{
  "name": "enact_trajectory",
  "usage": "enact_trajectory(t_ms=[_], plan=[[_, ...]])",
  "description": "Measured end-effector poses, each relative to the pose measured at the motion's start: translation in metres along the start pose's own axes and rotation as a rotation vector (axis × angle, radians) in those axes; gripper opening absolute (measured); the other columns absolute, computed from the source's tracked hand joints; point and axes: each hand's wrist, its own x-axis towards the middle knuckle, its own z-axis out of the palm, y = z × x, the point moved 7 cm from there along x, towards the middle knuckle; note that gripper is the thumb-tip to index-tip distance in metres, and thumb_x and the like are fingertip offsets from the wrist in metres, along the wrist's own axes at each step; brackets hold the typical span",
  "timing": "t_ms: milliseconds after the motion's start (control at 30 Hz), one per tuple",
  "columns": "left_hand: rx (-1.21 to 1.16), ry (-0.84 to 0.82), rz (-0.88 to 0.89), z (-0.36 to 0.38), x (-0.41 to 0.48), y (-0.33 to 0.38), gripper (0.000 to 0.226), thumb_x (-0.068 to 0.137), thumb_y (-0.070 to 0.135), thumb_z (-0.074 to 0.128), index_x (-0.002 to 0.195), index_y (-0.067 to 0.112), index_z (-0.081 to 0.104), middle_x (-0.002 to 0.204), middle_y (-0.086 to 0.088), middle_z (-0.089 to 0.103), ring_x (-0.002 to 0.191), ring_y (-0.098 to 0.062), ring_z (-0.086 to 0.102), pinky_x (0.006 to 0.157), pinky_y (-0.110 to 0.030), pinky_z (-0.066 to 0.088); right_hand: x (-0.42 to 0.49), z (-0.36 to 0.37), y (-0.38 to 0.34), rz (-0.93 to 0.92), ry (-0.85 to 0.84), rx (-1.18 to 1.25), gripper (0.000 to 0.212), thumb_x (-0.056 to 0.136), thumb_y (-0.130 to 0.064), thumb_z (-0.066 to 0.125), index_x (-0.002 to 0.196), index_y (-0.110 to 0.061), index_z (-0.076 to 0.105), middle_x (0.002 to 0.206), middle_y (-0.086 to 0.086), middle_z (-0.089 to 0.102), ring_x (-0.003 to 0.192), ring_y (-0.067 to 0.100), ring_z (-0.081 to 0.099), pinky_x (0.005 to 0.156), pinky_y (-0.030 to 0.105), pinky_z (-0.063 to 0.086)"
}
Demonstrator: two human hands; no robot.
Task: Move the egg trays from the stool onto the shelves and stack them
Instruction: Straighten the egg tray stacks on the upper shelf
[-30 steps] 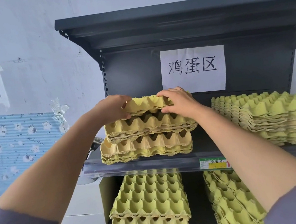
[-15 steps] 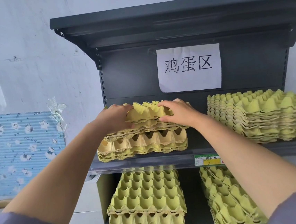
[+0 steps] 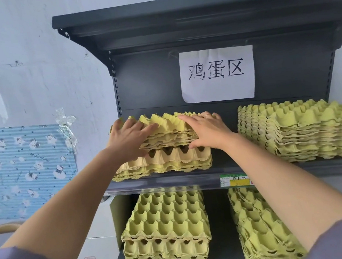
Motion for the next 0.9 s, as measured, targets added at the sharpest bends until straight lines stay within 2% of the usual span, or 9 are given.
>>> enact_trajectory(t_ms=[100,267,533,733,900], plan=[[-0.012,0.019,-0.008,0.001,0.005,-0.009,0.085,0.077,0.051,0.067,0.144,0.040,0.015,0.136,0.006,0.043,0.129,-0.021,0.032,0.103,-0.042,0.024,0.002,-0.005,-0.004,0.008,0.077,-0.026,0.096,0.076,-0.058,0.068,0.149,-0.034,0.010,0.150,0.000,0.038,0.133,0.035,0.033,0.102,0.051,0.031],[-0.016,0.021,-0.033,0.006,0.011,-0.027,0.085,0.075,0.050,0.069,0.143,0.039,0.019,0.137,0.006,0.044,0.128,-0.021,0.035,0.102,-0.041,0.027,0.010,-0.009,-0.020,0.039,0.148,-0.057,0.091,0.078,-0.057,0.066,0.149,-0.032,0.013,0.148,0.001,0.040,0.133,0.035,0.034,0.100,0.051,0.029],[-0.154,-0.112,0.014,0.040,0.007,-0.030,0.081,0.079,0.047,0.068,0.144,0.039,0.021,0.136,0.005,0.042,0.126,-0.023,0.034,0.101,-0.041,0.031,0.007,0.021,-0.026,-0.005,0.038,-0.002,0.090,0.074,-0.059,0.068,0.145,-0.037,0.016,0.145,-0.001,0.042,0.132,0.031,0.033,0.099,0.051,0.032],[-0.193,-0.137,0.040,0.043,0.005,-0.032,0.082,0.080,0.046,0.067,0.146,0.036,0.019,0.135,0.002,0.042,0.125,-0.023,0.033,0.098,-0.039,0.035,0.007,0.018,-0.027,-0.020,0.026,0.032,0.090,0.076,-0.054,0.069,0.148,-0.036,0.017,0.148,-0.002,0.039,0.134,0.030,0.030,0.101,0.050,0.030],[-0.196,-0.149,0.046,0.047,0.000,-0.027,0.083,0.081,0.047,0.066,0.147,0.037,0.016,0.134,0.002,0.042,0.126,-0.023,0.033,0.099,-0.038,0.033,0.004,0.023,-0.027,-0.017,0.009,0.013,0.092,0.075,-0.058,0.069,0.148,-0.037,0.017,0.146,-0.002,0.041,0.133,0.029,0.031,0.101,0.048,0.031]])
